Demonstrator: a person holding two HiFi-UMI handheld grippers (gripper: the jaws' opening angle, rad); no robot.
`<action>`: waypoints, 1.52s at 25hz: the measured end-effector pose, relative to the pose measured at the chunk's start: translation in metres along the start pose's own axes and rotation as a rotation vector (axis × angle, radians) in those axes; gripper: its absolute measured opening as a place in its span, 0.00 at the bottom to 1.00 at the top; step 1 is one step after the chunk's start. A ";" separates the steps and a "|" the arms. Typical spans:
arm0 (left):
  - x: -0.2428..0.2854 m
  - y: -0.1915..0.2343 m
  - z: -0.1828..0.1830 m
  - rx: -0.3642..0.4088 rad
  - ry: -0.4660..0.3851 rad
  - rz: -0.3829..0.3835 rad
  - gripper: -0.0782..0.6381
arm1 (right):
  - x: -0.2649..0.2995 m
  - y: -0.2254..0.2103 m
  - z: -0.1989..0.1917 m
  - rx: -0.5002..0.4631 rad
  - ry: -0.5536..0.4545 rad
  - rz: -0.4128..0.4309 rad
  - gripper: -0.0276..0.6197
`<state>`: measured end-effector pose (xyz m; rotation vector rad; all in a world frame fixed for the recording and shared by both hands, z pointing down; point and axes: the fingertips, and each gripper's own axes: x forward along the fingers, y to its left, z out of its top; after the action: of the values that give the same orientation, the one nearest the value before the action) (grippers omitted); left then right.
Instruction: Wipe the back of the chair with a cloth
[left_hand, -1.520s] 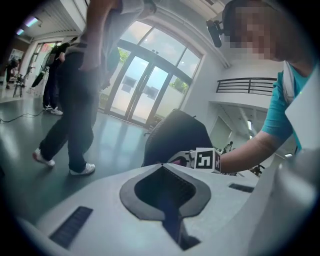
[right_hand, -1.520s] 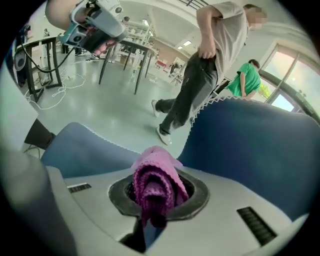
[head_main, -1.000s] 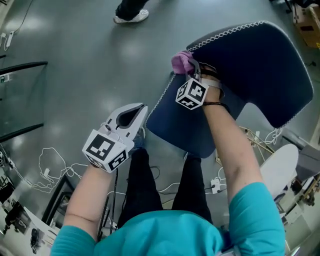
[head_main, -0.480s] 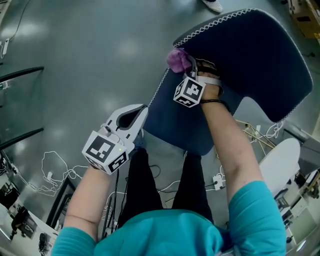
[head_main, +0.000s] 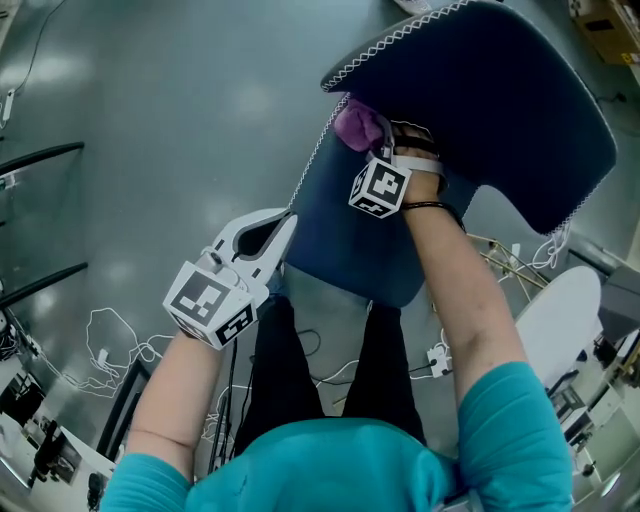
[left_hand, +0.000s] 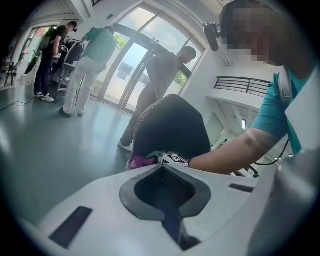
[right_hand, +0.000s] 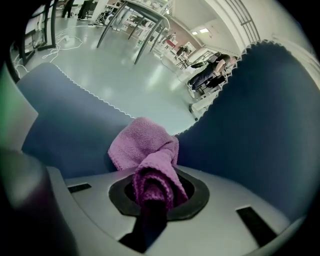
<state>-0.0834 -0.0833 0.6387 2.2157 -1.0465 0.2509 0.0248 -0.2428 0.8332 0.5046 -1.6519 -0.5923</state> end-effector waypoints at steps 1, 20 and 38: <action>0.001 -0.002 0.000 0.001 0.000 -0.001 0.12 | -0.001 0.001 -0.004 -0.002 0.002 0.000 0.13; 0.023 -0.037 -0.001 0.023 0.019 -0.040 0.12 | -0.022 0.015 -0.074 -0.001 0.058 0.001 0.13; 0.040 -0.055 -0.001 0.040 0.033 -0.067 0.12 | -0.039 0.030 -0.134 -0.018 0.109 0.010 0.13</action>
<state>-0.0157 -0.0817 0.6300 2.2704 -0.9557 0.2795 0.1630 -0.2085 0.8389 0.5069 -1.5437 -0.5628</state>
